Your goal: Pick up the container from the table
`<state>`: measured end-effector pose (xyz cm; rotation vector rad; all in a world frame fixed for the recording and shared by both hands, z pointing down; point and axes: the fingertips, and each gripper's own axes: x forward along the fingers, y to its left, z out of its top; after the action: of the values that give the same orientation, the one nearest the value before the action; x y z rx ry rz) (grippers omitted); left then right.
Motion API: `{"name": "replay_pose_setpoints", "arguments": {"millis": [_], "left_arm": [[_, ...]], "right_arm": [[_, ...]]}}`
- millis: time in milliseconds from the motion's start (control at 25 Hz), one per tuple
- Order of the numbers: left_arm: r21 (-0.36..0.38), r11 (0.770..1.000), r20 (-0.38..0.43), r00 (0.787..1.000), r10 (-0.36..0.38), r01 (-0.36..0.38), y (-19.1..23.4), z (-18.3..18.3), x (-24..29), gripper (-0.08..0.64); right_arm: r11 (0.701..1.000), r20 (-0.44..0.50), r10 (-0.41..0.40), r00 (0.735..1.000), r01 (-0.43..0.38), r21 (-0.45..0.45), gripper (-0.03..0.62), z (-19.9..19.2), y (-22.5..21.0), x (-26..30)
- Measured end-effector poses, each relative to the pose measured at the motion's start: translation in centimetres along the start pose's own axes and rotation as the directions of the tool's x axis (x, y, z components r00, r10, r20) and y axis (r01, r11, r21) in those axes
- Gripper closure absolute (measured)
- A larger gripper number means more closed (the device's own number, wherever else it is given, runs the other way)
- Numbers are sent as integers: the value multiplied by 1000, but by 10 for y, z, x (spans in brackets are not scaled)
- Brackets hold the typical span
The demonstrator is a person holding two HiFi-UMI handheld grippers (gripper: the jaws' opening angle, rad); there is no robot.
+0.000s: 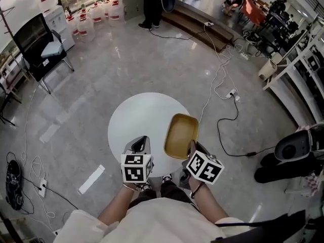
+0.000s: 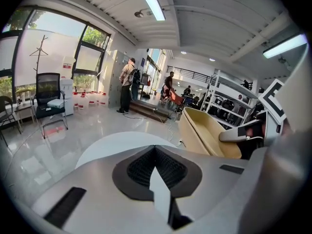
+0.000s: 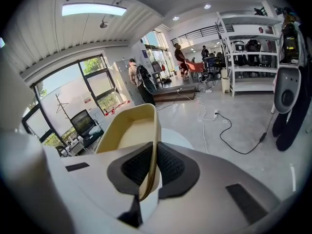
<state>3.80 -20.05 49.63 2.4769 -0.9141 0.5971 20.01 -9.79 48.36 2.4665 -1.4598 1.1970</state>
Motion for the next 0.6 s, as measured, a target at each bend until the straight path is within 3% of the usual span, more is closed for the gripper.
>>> {"name": "replay_pose_setpoints", "arguments": {"millis": [600], "left_arm": [[91, 984, -31, 988, -149, 151, -61, 7, 14, 545]], "right_arm": [[989, 63, -111, 992, 104, 110, 549, 2, -51, -37]]}}
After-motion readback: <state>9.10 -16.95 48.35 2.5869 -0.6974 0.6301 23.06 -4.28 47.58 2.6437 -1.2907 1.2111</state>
